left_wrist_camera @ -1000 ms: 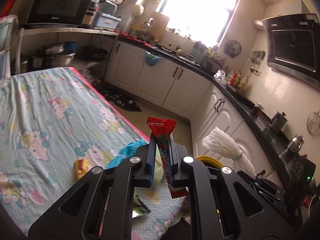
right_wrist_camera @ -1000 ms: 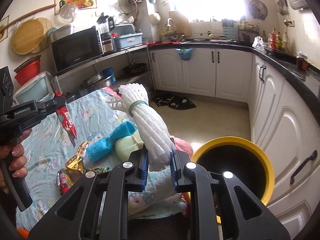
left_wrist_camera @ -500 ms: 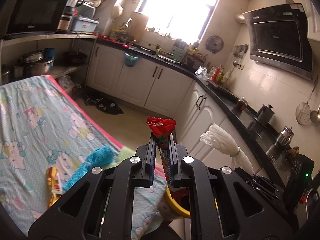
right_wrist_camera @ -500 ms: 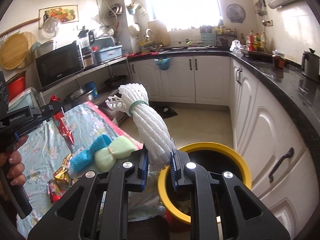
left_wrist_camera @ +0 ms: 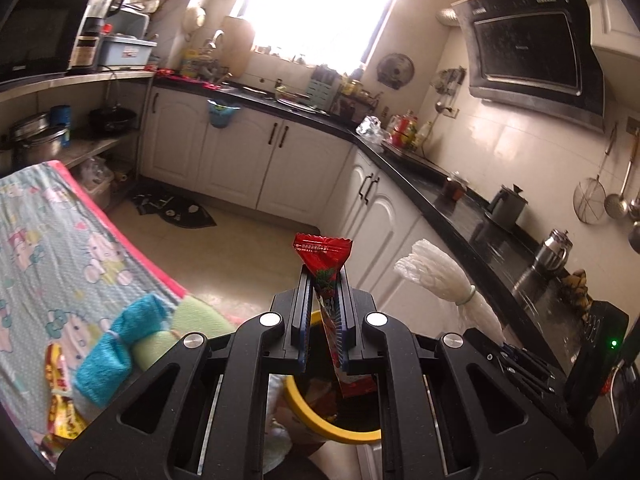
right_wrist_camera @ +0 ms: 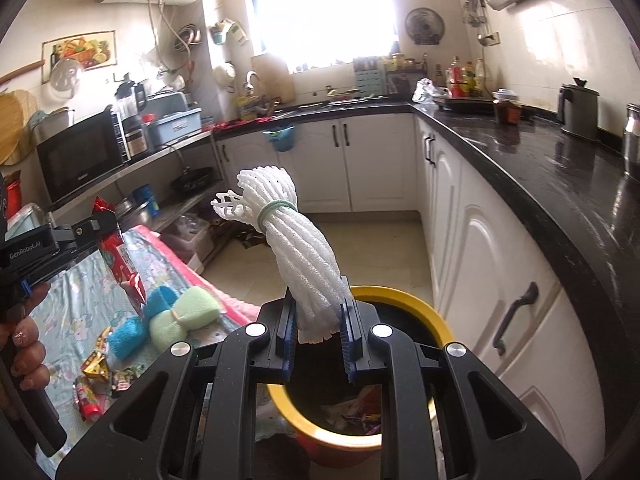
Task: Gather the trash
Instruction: 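Carry the green packet and red wrapper over the yellow bin, then open both tools over the bin to drop the packet and wrapper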
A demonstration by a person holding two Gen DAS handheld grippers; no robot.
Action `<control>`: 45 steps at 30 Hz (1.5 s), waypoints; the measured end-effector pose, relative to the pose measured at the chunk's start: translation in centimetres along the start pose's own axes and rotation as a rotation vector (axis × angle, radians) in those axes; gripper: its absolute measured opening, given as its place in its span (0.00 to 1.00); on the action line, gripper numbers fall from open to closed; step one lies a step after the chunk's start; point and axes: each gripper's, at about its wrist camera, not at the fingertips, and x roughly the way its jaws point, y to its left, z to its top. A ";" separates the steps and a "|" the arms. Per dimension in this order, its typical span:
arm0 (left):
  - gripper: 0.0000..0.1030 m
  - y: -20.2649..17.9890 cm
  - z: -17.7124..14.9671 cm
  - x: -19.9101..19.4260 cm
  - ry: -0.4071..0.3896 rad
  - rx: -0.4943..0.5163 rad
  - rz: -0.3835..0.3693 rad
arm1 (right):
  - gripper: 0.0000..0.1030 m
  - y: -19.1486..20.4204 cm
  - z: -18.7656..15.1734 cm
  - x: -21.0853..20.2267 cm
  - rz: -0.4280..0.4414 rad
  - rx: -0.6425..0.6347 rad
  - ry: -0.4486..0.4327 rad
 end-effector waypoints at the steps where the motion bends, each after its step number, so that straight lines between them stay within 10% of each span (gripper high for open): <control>1: 0.06 -0.4 -0.1 0.5 0.008 0.006 -0.006 | 0.17 -0.2 0.0 0.0 -0.009 0.000 0.001; 40: 0.07 -3.1 -6.2 13.7 0.244 0.077 0.012 | 0.20 -4.8 -7.0 9.1 -0.129 0.068 0.252; 43: 0.10 -3.0 -6.3 14.3 0.249 0.062 0.009 | 0.51 -4.9 -7.3 9.6 -0.142 0.060 0.265; 45: 0.33 -2.6 -6.3 14.7 0.256 0.036 0.009 | 0.54 -5.0 -7.5 9.6 -0.160 0.069 0.260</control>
